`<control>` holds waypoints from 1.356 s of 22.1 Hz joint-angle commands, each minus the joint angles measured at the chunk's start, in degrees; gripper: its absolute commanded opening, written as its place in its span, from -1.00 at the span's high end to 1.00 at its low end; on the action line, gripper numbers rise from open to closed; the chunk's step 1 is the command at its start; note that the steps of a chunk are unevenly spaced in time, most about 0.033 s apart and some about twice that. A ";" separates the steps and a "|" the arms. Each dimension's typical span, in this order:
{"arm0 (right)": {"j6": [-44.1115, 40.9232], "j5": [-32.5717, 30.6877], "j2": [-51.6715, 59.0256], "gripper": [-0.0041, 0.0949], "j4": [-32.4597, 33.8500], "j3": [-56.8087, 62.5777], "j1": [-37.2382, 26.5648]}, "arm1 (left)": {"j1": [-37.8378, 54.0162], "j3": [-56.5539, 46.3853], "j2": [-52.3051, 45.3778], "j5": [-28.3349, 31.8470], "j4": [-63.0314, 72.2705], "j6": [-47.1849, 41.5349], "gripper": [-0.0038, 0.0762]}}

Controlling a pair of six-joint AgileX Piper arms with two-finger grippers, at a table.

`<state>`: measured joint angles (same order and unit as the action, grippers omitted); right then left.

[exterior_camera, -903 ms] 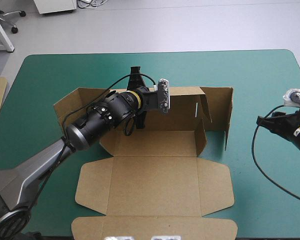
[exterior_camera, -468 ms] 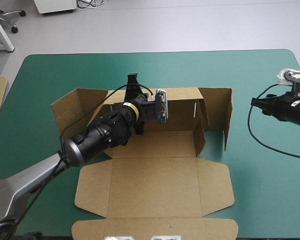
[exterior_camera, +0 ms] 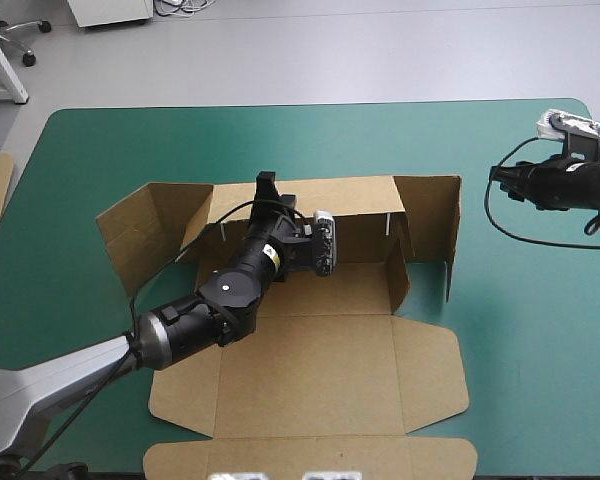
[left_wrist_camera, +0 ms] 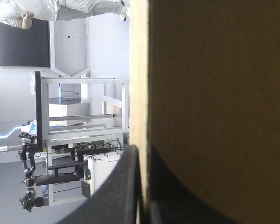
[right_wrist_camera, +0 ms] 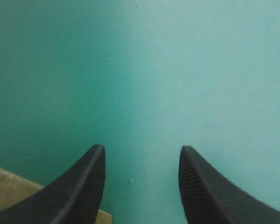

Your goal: Fold the box

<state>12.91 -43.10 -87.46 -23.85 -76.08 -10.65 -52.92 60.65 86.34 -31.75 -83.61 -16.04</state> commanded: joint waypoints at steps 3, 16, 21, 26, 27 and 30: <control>4.31 -1.41 -4.11 0.00 -9.57 -7.87 -3.57 | -0.53 1.18 -1.37 -1.96 -1.52 -7.84 0.94; 9.29 -11.42 -15.48 0.08 -16.92 -18.09 0.23 | -1.99 1.86 1.23 -5.68 -17.57 -19.48 0.94; 9.29 -11.17 -15.60 0.08 -17.47 -19.40 0.27 | -1.12 2.22 1.43 -5.50 -17.57 -16.00 0.94; 10.06 -11.28 -15.60 0.08 -18.15 -19.40 0.27 | -0.55 3.93 2.50 -5.36 -17.57 -15.38 0.94; 10.14 -11.51 -15.60 0.08 -18.15 -19.40 0.27 | -0.55 4.20 2.62 -5.47 -17.57 -15.38 0.94; 10.95 -13.52 -15.60 0.08 -19.19 -19.40 0.27 | -0.55 4.20 2.62 -5.60 -17.57 -15.38 0.94</control>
<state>22.68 -56.05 -105.77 -39.81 -93.62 -10.24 -53.48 62.52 91.48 -34.93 -97.34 -30.67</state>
